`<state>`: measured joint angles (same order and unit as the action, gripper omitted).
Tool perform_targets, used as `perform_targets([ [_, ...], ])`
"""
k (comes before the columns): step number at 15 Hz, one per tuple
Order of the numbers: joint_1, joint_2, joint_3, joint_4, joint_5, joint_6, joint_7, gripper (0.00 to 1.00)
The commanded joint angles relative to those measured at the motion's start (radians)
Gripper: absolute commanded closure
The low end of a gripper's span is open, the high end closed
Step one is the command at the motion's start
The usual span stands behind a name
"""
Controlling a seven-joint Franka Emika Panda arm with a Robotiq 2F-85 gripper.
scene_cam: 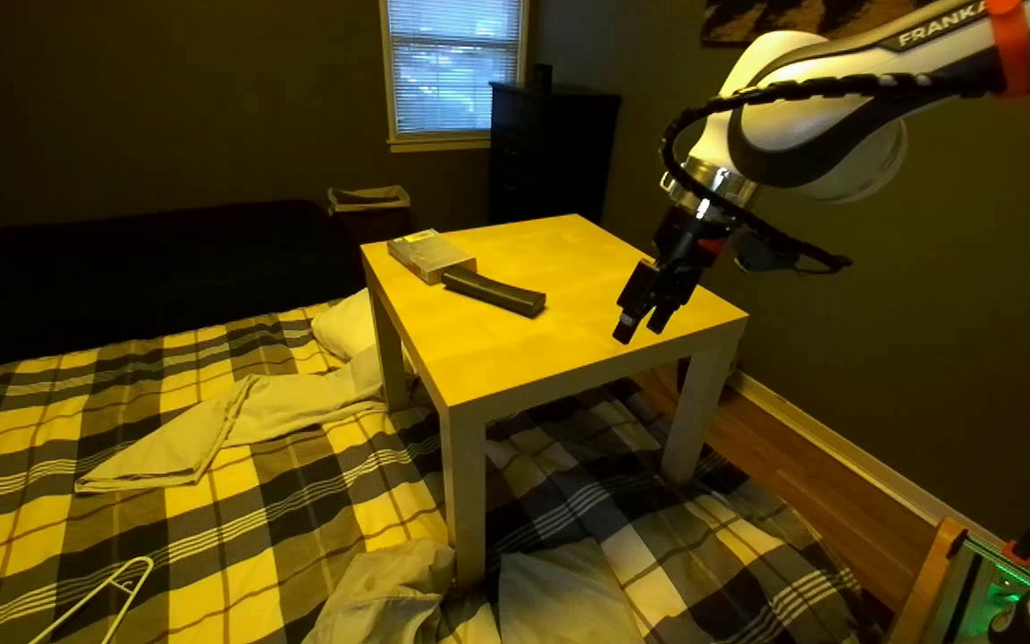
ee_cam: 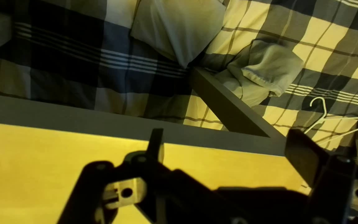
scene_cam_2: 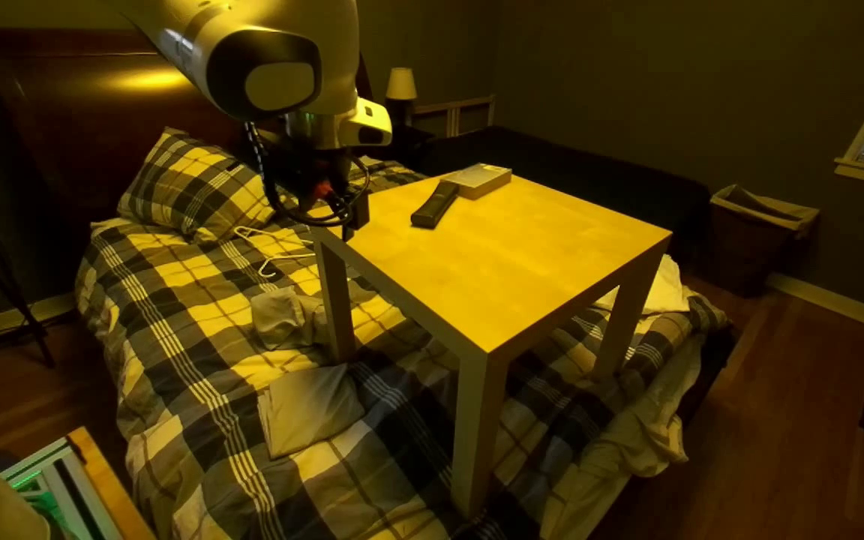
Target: Flip the remote control over
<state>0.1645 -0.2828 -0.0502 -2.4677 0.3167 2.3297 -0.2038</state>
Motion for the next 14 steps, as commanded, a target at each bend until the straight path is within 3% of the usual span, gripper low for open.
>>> perform_targets([
  [1,-0.01,0.213,0.034,0.118,0.039,0.02,0.054,0.0],
  [3,-0.02,0.312,0.056,0.199,0.027,0.001,0.111,0.0],
  [5,-0.024,0.358,0.075,0.263,0.068,0.011,0.079,0.0],
  [6,-0.035,0.291,0.08,0.183,0.025,0.015,0.085,0.0],
  [9,-0.039,0.354,0.094,0.255,0.041,0.016,0.087,0.0],
  [14,-0.042,0.357,0.094,0.263,0.043,0.016,0.087,0.0],
])
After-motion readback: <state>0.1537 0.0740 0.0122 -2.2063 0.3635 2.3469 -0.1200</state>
